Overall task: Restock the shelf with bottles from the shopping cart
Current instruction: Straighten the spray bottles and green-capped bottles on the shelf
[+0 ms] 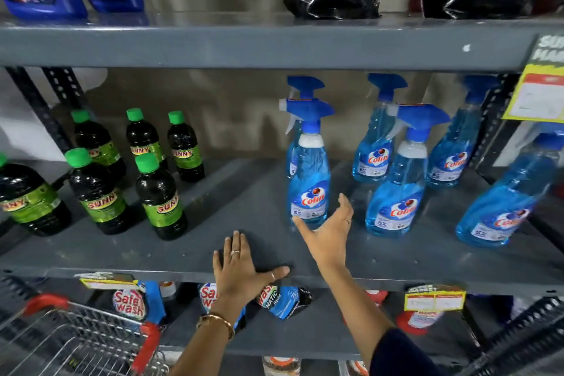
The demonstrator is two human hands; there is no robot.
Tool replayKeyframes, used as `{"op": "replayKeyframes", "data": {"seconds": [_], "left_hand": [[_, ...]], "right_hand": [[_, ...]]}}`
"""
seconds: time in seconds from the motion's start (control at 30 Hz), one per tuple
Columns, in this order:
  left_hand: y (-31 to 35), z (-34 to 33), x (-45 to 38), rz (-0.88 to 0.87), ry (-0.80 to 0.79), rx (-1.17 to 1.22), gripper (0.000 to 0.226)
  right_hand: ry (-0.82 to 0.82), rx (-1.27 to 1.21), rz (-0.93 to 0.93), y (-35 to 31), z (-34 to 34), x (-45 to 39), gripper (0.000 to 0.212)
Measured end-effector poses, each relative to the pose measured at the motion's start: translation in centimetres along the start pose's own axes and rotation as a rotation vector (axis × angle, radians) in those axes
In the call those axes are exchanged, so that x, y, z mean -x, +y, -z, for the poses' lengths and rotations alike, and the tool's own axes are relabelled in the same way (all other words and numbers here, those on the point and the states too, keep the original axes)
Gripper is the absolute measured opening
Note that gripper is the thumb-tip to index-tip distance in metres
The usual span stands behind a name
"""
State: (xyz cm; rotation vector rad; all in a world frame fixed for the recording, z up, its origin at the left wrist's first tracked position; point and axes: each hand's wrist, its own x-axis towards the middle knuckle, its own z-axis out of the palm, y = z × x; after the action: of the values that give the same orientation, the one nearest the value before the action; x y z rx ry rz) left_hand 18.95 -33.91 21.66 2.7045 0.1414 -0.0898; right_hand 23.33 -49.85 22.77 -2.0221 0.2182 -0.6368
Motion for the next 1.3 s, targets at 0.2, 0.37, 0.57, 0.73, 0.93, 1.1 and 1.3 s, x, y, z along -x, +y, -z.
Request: {"op": "replayKeyframes", "data": {"seconds": [0.2, 0.37, 0.57, 0.73, 0.93, 1.1, 1.3], "left_hand": [[-0.1, 0.0, -0.4, 0.024, -0.016, 0.019, 0.126], [-0.3, -0.3, -0.5, 0.017, -0.021, 0.003, 0.126], [-0.2, -0.3, -0.3, 0.017, -0.026, -0.006, 0.125], [-0.4, -0.3, -0.4, 0.002, -0.022, -0.007, 0.123], [-0.4, -0.4, -0.4, 0.003, -0.033, -0.027, 0.123], [-0.5, -0.5, -0.6, 0.003, -0.034, -0.02, 0.121], [-0.6, -0.7, -0.6, -0.002, -0.023, -0.026, 0.122]], "right_hand": [[0.029, -0.03, -0.089, -0.8, -3.4, -1.1, 0.114], [0.048, 0.014, -0.094, -0.5, -3.8, -1.2, 0.109], [0.06, 0.036, -0.089, -0.3, -3.9, -0.8, 0.109], [0.056, 0.063, -0.078, -0.1, -3.5, -0.2, 0.108], [0.071, 0.07, -0.152, -1.7, -4.8, -0.6, 0.127], [0.103, 0.124, -0.195, -1.6, -5.3, -1.3, 0.119], [0.12, 0.119, -0.172, -1.5, -4.7, -0.3, 0.115]]}}
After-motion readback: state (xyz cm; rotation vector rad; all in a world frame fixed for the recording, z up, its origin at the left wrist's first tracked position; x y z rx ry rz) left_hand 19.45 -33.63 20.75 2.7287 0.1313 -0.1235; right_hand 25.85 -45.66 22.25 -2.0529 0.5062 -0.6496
